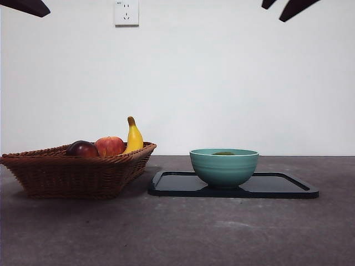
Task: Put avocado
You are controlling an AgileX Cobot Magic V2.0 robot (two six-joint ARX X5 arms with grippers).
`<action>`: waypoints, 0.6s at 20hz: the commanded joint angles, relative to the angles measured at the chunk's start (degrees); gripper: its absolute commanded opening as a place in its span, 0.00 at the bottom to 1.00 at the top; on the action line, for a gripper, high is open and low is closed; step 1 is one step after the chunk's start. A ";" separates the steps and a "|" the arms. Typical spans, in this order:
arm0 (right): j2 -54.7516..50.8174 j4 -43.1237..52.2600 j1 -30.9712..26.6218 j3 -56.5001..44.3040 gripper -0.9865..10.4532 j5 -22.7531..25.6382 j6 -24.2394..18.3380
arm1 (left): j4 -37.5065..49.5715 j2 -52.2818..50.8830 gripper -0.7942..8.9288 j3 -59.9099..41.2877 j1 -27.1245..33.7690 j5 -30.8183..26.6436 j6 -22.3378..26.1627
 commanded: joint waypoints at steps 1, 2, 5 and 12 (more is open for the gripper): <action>-4.59 1.55 2.05 -5.88 0.25 -0.04 0.55 | 0.55 0.31 0.40 0.63 -0.39 0.31 0.92; -7.30 2.34 2.99 -9.31 0.25 -0.11 0.85 | 0.55 0.31 0.40 0.63 -0.39 0.31 0.90; -13.64 5.03 5.62 -16.96 0.25 -0.11 1.97 | 0.46 0.31 0.40 0.63 -0.39 0.31 0.90; -17.86 5.29 6.58 -19.32 0.25 -0.13 2.19 | 0.46 0.31 0.40 0.63 -0.39 0.31 0.90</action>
